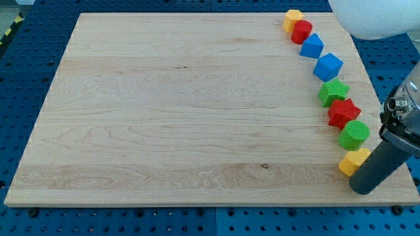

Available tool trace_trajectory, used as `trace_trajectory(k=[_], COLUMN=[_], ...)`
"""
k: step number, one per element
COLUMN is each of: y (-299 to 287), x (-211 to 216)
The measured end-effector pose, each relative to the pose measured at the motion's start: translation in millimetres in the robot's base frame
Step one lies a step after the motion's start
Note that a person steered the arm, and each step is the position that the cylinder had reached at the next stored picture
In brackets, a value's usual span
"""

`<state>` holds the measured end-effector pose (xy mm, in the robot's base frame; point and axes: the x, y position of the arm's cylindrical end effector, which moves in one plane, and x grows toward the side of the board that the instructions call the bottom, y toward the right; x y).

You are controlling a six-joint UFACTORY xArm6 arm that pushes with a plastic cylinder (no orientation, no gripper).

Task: Push the yellow hexagon slightly towards the right of the board

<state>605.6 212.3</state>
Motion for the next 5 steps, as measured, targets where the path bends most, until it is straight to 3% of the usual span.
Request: trace_trajectory(k=[2, 5], y=[-41, -42], x=[13, 13])
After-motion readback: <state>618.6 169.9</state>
